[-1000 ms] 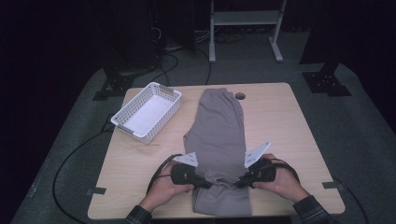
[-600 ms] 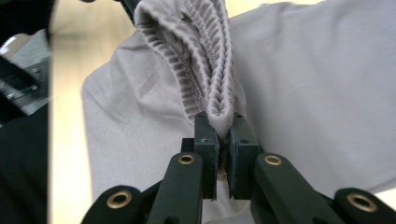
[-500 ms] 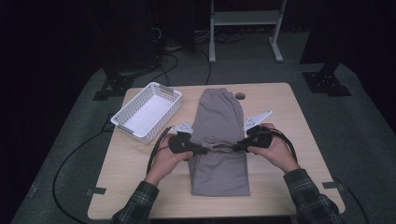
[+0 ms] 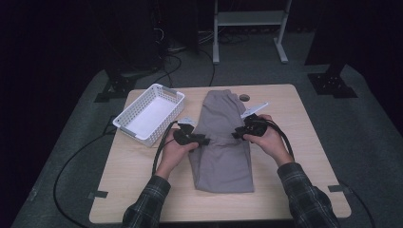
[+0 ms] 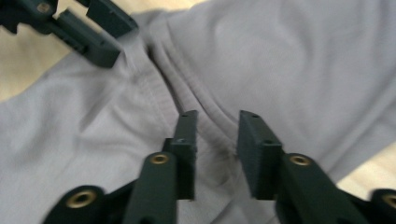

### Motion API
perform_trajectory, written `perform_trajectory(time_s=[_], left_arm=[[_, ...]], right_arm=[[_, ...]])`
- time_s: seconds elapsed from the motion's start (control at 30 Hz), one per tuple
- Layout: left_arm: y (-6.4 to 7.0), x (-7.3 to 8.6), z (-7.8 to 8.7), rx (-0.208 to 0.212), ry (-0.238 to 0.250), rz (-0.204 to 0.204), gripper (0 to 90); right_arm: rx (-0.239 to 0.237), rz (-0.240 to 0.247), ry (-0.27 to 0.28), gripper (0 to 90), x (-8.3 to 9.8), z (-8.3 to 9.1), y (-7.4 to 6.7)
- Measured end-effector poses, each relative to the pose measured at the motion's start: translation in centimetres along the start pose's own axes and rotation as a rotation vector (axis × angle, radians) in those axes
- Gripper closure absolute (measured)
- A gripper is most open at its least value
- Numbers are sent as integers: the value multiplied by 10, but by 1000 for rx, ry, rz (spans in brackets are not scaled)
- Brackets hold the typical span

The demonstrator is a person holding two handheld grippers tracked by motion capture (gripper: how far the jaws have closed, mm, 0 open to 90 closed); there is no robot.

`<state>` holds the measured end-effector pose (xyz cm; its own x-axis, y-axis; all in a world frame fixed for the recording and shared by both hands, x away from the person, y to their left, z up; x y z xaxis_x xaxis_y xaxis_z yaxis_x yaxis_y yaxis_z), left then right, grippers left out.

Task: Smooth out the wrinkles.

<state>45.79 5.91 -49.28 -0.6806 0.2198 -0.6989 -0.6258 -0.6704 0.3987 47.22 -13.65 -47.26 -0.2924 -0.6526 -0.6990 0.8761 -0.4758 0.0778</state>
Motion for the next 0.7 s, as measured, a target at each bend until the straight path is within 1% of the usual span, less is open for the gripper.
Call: perform_trajectory(time_s=[0.03,0.07,0.13,0.17,0.2,0.23,0.27,0.3,0.33,0.37,0.4,0.47,0.5,0.53,0.57,0.6,0.63,0.7], left_arm=[[1,0,2,5,6,-7,584],[3,0,5,10,11,-22,577],[8,1,9,12,7,-69,570],[9,2,11,13,0,-84,571],[13,4,15,21,-5,-106,581],[16,5,17,28,0,-119,591],[19,7,21,36,4,-140,589],[22,9,23,37,9,-175,579],[24,11,26,33,12,-202,554],[27,13,28,38,16,-214,557],[31,16,30,50,15,-218,562],[37,21,34,59,9,-225,574],[41,25,36,66,-1,-252,574],[45,30,38,73,-12,-267,570],[48,33,40,78,-21,-274,562],[51,39,43,83,-34,-293,549],[54,43,45,90,-40,-308,546],[60,55,51,113,-68,-331,542]], right_arm=[[9,-2,13,622,-1,3,0],[10,0,26,616,-2,6,0],[13,10,56,610,-4,14,-4],[2,7,66,609,-4,18,-8],[-4,18,77,603,-4,20,-10],[-10,24,81,590,-3,24,-16],[-14,31,82,583,-1,26,-20],[-21,35,81,563,1,29,-25],[-29,47,91,541,3,31,-29],[-47,47,100,517,5,34,-34],[-60,56,108,490,7,35,-39],[-70,73,117,487,12,38,-48],[-79,81,120,486,14,40,-52],[-89,97,121,485,18,41,-59],[-103,106,120,473,21,43,-65],[-107,113,121,473,23,44,-69],[-113,131,127,471,27,46,-75],[-122,152,105,457,33,47,-84]])
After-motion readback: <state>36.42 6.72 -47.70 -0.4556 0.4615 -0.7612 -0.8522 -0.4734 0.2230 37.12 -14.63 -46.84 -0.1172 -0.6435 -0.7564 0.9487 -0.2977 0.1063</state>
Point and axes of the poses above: each handheld gripper's, and its own axes: z roughly backward along the jaws, x roughly out of its underside, y roughly to its right, the point moved 7 cm from there along -z, roughly forward along the jaws, and after that the axes turned 12 degrees about z, right-handed, at the moved point
